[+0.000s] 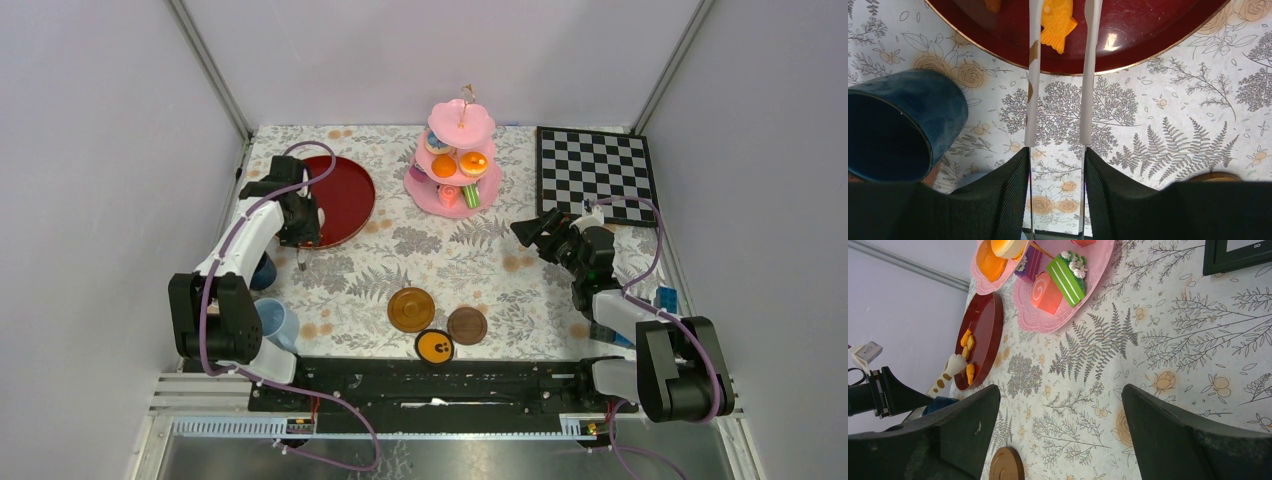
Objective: Serve the afternoon tea
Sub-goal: Pick up the desert from the tray.
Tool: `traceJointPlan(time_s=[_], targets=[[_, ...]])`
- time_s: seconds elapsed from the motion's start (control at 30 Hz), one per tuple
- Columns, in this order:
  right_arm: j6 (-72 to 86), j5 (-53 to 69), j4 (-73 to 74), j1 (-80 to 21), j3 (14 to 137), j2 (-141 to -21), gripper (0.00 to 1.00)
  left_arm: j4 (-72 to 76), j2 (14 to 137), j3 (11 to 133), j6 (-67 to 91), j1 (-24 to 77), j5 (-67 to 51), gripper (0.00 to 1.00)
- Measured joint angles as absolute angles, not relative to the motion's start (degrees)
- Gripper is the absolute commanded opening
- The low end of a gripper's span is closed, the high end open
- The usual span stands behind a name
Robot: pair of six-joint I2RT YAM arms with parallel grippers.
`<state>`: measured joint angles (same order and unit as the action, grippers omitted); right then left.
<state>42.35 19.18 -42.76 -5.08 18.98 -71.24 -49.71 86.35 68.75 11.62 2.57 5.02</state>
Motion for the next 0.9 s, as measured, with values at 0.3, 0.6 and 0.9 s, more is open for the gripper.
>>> traceJointPlan(time_s=[0.3, 0.6, 0.9], targets=[[42.35, 19.2, -42.78, -5.08, 18.96, -71.24, 0.98, -49.74, 86.35, 68.1, 12.25, 2.5, 5.02, 0.46], [42.37, 19.18, -42.78, -5.08, 18.72, -71.07, 0.98, -49.45, 88.09, 66.98, 12.27, 1.52, 5.39, 0.48], [42.39, 19.18, -42.78, -5.08, 18.65, -70.91, 0.98, -48.58, 89.08, 65.41, 12.29, 1.5, 5.3, 0.42]])
